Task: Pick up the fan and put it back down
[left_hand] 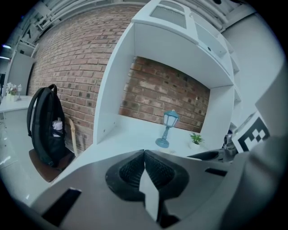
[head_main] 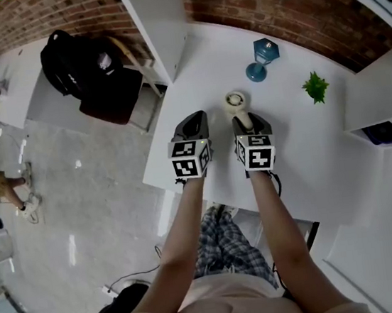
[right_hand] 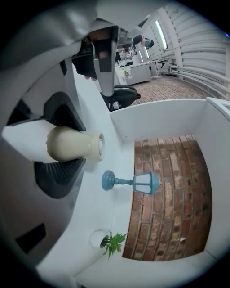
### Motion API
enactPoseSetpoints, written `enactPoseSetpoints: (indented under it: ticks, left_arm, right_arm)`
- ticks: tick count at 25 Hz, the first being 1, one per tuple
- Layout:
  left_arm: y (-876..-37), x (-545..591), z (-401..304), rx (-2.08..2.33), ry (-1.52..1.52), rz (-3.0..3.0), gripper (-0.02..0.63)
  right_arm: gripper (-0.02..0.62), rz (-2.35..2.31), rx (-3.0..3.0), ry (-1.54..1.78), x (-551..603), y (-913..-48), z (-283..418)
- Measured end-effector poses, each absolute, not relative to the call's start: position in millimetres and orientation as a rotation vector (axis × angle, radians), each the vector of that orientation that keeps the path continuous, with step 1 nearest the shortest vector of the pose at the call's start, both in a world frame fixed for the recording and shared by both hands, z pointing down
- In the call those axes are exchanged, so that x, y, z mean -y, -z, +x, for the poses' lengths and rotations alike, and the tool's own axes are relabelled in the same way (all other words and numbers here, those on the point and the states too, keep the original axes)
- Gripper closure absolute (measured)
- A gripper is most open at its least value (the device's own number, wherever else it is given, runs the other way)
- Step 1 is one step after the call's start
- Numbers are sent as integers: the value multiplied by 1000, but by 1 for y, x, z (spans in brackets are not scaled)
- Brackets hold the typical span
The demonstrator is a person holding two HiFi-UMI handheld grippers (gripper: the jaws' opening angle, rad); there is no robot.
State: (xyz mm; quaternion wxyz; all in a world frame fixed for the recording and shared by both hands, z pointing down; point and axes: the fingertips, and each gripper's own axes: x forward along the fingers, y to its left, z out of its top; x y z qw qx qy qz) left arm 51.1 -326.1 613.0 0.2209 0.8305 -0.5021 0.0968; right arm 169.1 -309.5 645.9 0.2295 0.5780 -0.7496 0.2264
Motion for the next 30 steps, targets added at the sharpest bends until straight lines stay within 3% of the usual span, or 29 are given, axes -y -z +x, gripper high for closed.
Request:
enactPoseSetpoints:
  ticks: [12,15,20,30]
  left_arm:
    - [-615,321,49,1384,-277,2292,578]
    - [-615,320,50,1383,-276,2294,578]
    - [-614,316,49,1386,-278,2292,578]
    - [-602,312,47,1397,-274,2310,578]
  right_arm:
    - [381,1465,1987,-728,299,-667,169]
    - [323,1427,2006,-737,298,-667,165]
    - [135,1460,2026,-731,297,-657,170]
    - [127,1535,2083,-743,292,-630,183]
